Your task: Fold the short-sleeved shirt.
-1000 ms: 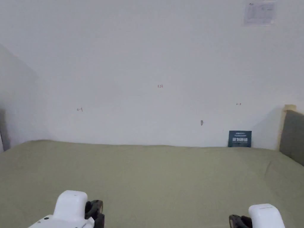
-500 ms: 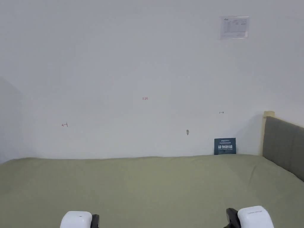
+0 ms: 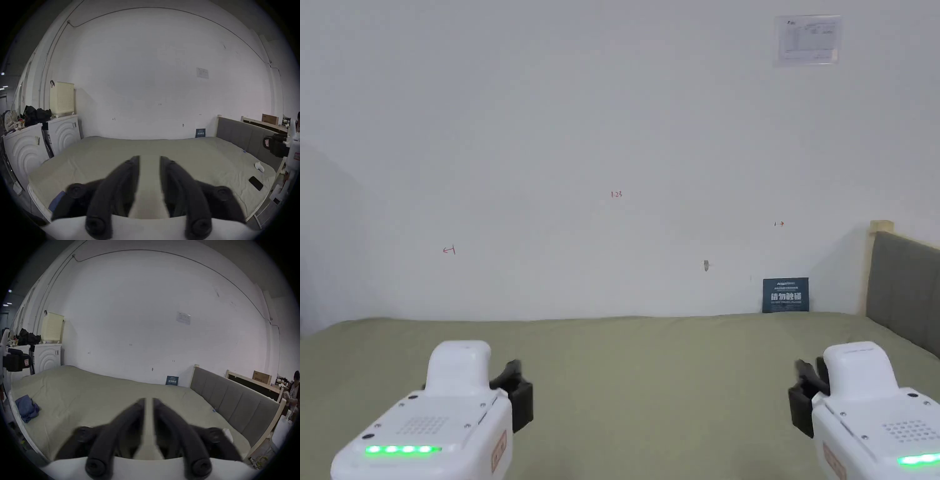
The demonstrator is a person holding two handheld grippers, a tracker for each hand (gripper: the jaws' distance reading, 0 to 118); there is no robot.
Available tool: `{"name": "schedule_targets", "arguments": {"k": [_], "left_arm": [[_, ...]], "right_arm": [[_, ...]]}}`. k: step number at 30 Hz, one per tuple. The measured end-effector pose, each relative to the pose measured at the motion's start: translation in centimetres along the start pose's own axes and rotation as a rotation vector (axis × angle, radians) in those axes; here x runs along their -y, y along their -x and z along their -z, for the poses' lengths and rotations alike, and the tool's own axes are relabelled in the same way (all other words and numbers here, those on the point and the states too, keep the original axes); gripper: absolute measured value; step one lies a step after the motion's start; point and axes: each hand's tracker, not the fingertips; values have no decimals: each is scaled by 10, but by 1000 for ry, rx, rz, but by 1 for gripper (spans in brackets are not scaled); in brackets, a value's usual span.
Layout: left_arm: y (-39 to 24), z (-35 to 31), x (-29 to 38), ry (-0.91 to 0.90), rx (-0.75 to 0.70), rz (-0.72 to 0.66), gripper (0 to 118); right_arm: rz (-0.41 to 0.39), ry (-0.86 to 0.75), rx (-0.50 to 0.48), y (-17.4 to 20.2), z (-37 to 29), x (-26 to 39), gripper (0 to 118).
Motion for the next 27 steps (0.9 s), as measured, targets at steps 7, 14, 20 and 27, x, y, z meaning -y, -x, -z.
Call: {"name": "schedule_targets", "arguments": {"k": [7, 14, 20, 27], "left_arm": [[14, 0, -20, -35, -25, -16, 101], [18, -2, -15, -29, -14, -24, 101], [19, 2, -10, 4, -24, -63, 101], [30, 16, -6, 12, -23, -92, 101]], "right_arm": [[-4, -31, 14, -1, 1, -10, 110], [55, -60, 3, -5, -3, -14, 118], [54, -116, -35, -8, 3, -16, 118], [50, -88, -52, -4, 1, -5, 118]]}}
